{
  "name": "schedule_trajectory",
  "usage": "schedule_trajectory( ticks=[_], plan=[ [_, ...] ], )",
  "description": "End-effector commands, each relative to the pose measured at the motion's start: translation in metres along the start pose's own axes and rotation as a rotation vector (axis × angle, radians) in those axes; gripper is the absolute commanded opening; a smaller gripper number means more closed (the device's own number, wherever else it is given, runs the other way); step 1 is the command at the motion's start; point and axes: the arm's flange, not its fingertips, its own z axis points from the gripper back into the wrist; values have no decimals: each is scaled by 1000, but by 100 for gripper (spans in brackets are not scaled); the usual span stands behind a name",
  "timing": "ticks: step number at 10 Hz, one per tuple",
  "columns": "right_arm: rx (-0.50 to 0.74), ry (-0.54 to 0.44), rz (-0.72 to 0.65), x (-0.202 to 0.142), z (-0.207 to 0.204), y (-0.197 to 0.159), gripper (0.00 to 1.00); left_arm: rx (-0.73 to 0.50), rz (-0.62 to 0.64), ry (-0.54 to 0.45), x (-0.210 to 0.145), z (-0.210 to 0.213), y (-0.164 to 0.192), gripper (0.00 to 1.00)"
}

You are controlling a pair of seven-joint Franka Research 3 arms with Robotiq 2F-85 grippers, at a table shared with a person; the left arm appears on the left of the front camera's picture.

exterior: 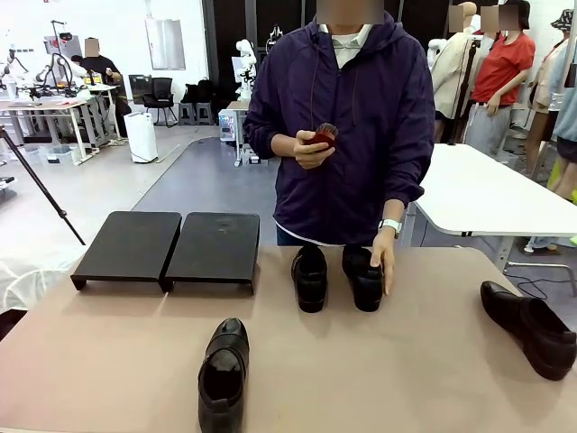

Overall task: Organize the shoes by placing them on the stand.
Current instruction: Place the Shoe from the middle of the table onto the Shoes Stand.

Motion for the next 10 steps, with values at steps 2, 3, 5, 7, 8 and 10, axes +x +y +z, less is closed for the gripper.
schedule_trajectory(
  ticks=[2, 3, 5, 7, 8, 10],
  plan=[
    [-12, 13, -11, -1, 6, 2, 100, 4, 3, 1, -1, -1, -1, 100],
    [-12, 13, -11, -1, 6, 2, 100, 4, 3, 1, -1, -1, -1, 100],
    [-12, 13, -11, -1, 6, 2, 100, 4, 3, 1, -1, -1, -1, 100],
    [-12, 13, -11, -1, 6, 2, 100, 4, 3, 1, -1, -1, -1, 100],
    [-12, 13, -11, -1, 6, 2, 100, 0, 0, 0, 0, 0, 0, 100],
    [-12, 13, -11, -1, 6, 2, 100, 32, 234, 181, 19, -42, -103, 100]
  ],
)
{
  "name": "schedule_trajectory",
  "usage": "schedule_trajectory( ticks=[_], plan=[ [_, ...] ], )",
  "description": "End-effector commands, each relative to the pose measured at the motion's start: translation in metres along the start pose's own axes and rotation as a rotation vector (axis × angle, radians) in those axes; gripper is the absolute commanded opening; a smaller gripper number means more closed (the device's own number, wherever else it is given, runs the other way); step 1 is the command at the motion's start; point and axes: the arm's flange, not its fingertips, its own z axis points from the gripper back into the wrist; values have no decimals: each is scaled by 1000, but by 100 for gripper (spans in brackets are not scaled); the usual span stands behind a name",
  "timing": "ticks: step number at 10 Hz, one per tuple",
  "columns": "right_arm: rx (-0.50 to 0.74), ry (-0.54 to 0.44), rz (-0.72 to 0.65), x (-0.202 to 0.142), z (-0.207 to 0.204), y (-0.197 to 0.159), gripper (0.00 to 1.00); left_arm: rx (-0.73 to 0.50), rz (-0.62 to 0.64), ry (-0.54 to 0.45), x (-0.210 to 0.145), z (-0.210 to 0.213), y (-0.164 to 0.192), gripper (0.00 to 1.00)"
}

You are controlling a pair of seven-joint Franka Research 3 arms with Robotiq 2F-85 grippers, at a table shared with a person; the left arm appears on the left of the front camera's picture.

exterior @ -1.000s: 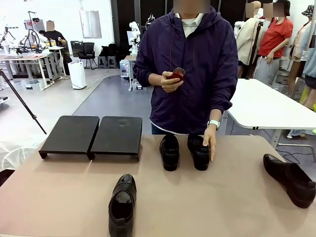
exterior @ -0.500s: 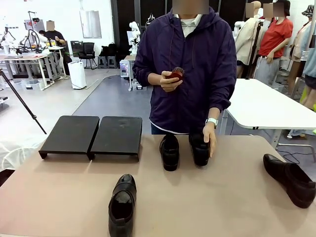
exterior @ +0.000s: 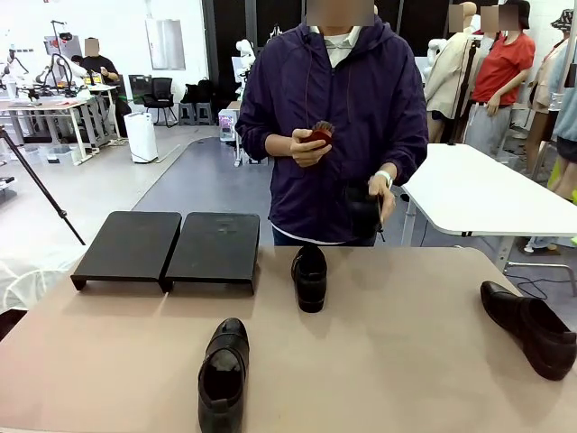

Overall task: Organize the shoes by placing them on the stand.
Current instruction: Place the Shoe from the middle of the table onto the Shoes Stand.

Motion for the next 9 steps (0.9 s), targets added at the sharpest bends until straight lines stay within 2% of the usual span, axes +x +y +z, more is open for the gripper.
schedule_trajectory(
  ticks=[1, 3, 4, 5, 6, 7, 8, 9],
  plan=[
    [-8, 11, -11, 0, 5, 2, 100, 7, 114, 143, 1, -43, -113, 100],
    [-8, 11, -11, 0, 5, 2, 100, -121, -42, 275, -22, -95, -206, 100],
    [-8, 11, -11, 0, 5, 2, 100, -180, -82, 394, -31, -129, -244, 100],
    [-8, 11, -11, 0, 5, 2, 100, -187, -76, 415, -42, -156, -274, 100],
    [-8, 11, -11, 0, 5, 2, 100, -239, -68, 481, -55, -178, -300, 100],
    [-8, 11, -11, 0, 5, 2, 100, -279, -96, 523, -64, -190, -317, 100],
    [-8, 11, -11, 0, 5, 2, 100, -208, -128, 479, -58, -187, -313, 100],
    [-8, 11, -11, 0, 5, 2, 100, -237, -94, 487, -80, -180, -311, 100]
  ],
)
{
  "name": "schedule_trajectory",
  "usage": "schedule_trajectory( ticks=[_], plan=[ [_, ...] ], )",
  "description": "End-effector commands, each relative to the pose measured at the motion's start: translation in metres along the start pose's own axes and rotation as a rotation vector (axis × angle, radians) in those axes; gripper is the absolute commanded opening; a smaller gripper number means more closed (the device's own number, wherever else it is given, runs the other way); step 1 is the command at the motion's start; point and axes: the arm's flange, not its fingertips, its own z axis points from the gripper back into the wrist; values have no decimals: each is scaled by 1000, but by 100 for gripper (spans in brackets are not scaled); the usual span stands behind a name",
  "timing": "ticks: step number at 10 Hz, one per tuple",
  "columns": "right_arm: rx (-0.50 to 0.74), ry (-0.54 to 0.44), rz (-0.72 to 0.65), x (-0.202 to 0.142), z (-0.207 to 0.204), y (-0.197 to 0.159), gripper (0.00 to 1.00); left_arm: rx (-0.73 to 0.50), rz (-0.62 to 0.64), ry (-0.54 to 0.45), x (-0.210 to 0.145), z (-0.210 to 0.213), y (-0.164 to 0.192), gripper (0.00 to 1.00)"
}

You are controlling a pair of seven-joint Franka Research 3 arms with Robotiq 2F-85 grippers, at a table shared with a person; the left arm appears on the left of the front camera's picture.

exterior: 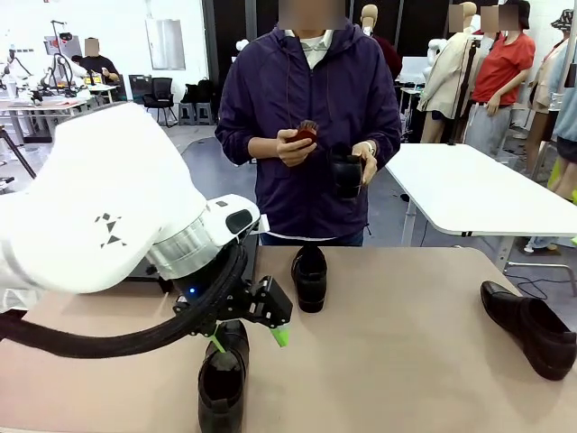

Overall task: Organize the shoes by placing them on the stand.
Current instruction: Place the Shoe from the middle of the table onto the Shoes Stand.

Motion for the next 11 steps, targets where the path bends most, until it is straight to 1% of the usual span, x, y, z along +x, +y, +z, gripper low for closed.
schedule_trajectory(
  ticks=[1, 3, 4, 5, 6, 7, 10, 11],
  plan=[
    [-9, 9, -9, -1, 5, 2, 100, 1, 8, -27, -16, 14, 5, 100],
    [-9, 9, -9, -1, 5, 2, 100, 1, 8, -27, -16, 14, 5, 100],
    [-9, 9, -9, -1, 5, 2, 100, -9, -5, -14, -6, 8, 0, 100],
    [-9, 9, -9, -1, 5, 2, 100, 57, 174, -48, 7, -12, 5, 100],
    [-9, 9, -9, -1, 5, 2, 100, 47, 215, -49, 16, -23, 9, 100],
    [-9, 9, -9, -1, 5, 2, 100, 47, 247, -76, 23, -32, 14, 100],
    [-9, 9, -9, -1, 5, 2, 100, 116, 319, -83, 43, -66, 20, 100],
    [-9, 9, -9, -1, 5, 2, 100, 134, 320, -56, 47, -76, 21, 100]
  ],
)
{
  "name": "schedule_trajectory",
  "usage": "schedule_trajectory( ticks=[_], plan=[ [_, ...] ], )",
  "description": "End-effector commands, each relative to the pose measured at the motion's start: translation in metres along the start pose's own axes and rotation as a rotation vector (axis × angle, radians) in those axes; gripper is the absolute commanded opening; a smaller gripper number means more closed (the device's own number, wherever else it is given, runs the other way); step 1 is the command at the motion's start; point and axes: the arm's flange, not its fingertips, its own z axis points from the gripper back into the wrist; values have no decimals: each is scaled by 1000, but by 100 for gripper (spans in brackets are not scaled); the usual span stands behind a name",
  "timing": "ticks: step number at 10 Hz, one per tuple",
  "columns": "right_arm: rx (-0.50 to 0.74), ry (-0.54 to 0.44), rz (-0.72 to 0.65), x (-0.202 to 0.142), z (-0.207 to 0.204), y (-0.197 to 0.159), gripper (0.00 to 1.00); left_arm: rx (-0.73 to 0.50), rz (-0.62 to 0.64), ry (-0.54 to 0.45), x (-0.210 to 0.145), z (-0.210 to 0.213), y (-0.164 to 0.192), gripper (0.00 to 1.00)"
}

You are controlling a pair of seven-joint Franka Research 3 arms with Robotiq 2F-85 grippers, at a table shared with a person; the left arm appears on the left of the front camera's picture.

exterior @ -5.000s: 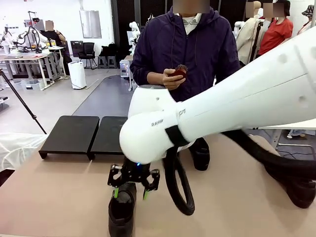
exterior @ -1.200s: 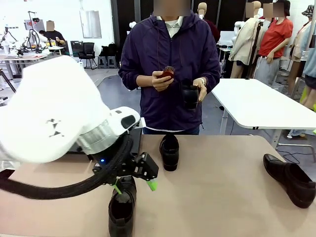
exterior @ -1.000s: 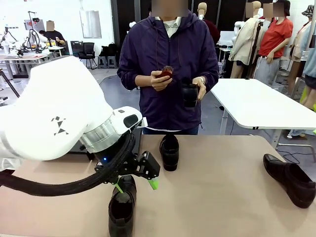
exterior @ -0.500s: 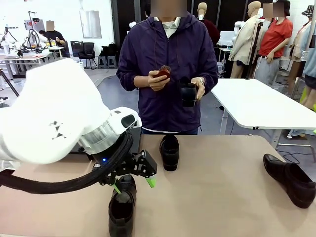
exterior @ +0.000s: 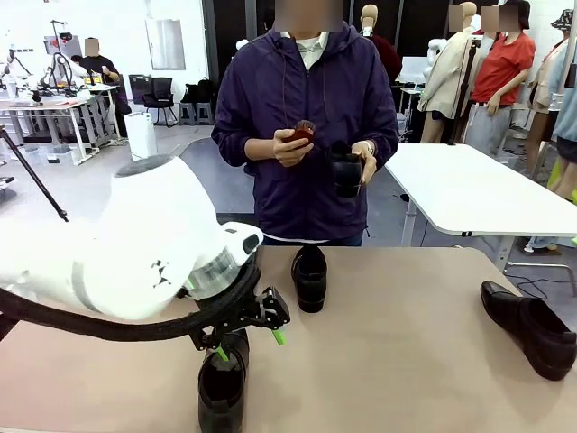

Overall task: Organize the shoes by placing them on the stand.
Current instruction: Place the Shoe from the middle of the table onto the Shoes Stand.

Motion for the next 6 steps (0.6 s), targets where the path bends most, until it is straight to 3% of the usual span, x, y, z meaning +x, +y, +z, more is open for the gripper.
schedule_trajectory(
  ticks=[1, 6],
  plan=[
    [-9, 9, -9, 0, 4, 2, 100, 57, 24, 39, 7, -16, -16, 100],
    [-9, 9, -9, 0, 4, 2, 100, 128, 77, 144, 13, -47, -17, 100]
  ],
)
